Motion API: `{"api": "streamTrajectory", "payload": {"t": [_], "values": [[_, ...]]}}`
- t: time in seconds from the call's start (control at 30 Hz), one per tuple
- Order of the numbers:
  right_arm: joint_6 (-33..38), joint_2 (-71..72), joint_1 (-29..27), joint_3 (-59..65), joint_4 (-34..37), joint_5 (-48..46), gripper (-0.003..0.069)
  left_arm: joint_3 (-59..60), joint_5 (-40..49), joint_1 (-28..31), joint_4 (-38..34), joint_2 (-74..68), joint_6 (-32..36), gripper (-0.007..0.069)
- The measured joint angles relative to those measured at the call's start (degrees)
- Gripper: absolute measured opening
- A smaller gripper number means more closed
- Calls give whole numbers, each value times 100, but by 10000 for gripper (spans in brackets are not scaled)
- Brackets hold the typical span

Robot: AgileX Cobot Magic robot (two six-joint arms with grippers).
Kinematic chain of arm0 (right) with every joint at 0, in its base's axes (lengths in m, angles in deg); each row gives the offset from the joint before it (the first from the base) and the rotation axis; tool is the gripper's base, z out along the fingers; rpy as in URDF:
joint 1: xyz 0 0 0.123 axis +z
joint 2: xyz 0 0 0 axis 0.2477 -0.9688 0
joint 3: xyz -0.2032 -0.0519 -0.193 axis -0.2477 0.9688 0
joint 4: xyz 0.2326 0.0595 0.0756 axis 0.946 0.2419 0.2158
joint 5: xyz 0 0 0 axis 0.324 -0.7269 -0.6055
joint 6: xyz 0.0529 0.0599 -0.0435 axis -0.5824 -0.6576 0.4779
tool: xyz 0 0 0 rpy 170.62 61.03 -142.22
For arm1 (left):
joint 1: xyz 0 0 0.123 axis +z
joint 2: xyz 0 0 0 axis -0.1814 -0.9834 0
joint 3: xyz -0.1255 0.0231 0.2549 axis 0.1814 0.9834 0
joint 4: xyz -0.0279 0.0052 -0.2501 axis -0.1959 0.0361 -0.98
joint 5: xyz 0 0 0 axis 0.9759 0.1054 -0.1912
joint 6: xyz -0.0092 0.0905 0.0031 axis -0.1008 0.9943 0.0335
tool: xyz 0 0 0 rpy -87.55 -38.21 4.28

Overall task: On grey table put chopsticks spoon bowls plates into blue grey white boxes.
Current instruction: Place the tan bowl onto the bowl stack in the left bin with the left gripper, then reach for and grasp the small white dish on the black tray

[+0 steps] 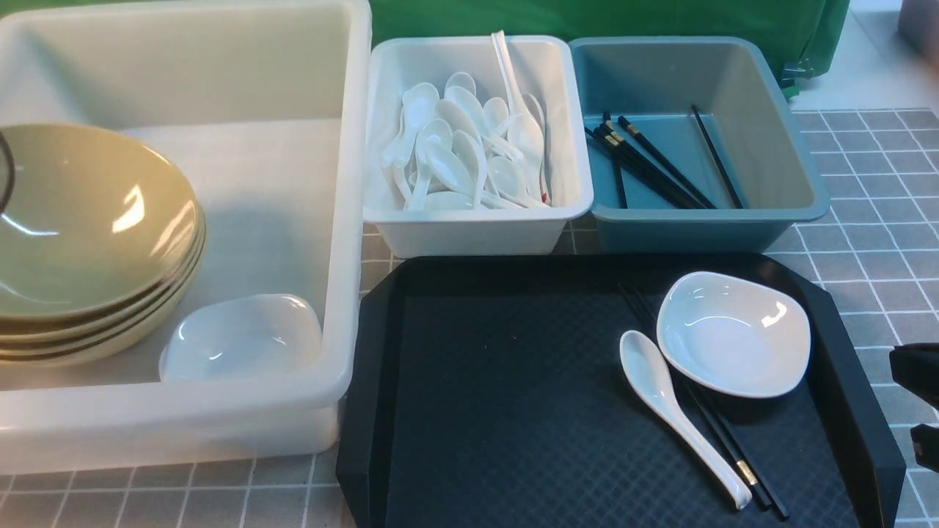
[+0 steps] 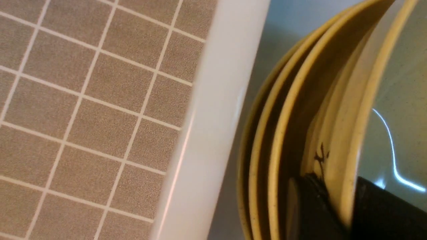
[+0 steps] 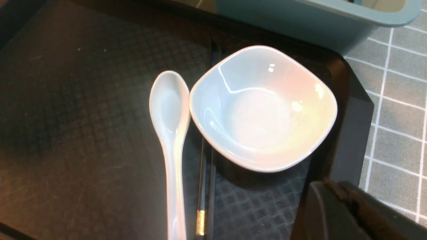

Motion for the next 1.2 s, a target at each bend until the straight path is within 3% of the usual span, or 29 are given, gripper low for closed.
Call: {"api": "streamTrajectory", "payload": {"t": [0.2, 0.37, 0.47, 0.5, 0.53, 0.57, 0.6, 0.67, 0.77, 0.97, 1.2], "values": [[0, 0, 0, 0, 0, 0, 53, -29, 208, -24, -48, 316, -69, 440], [-251, -173, 0, 0, 5, -5, 62, -196, 382, -24, -178, 807, -337, 489], [-388, -518, 0, -7, 5, -21, 73, -216, 391, -24, -501, 1142, -403, 438], [-454, -771, 0, -33, 5, -47, 81, -221, 364, -24, -713, 1239, -302, 363], [-465, -801, 0, -40, 5, -45, 81, -221, 365, -24, -737, 1239, -302, 352], [-496, -1068, 0, -133, 5, -118, 87, -192, 252, -29, -852, 1227, -151, 252], [-501, -1098, 0, -146, 5, -127, 87, -184, 236, -29, -852, 1211, -139, 227], [-546, -1462, 0, -350, 5, -207, 97, 19, -27, -29, -871, 1090, -73, 97], [-579, -1789, 0, -565, 11, -214, 104, 407, -379, -29, -850, 889, -54, 18], [-631, -2504, 2, -999, 24, -214, 125, 1331, -1019, -29, -836, 509, -51, -9], [-674, -2908, 51, -1112, 42, 27, 131, 1529, -1748, -30, -606, 490, -35, -9]]}}
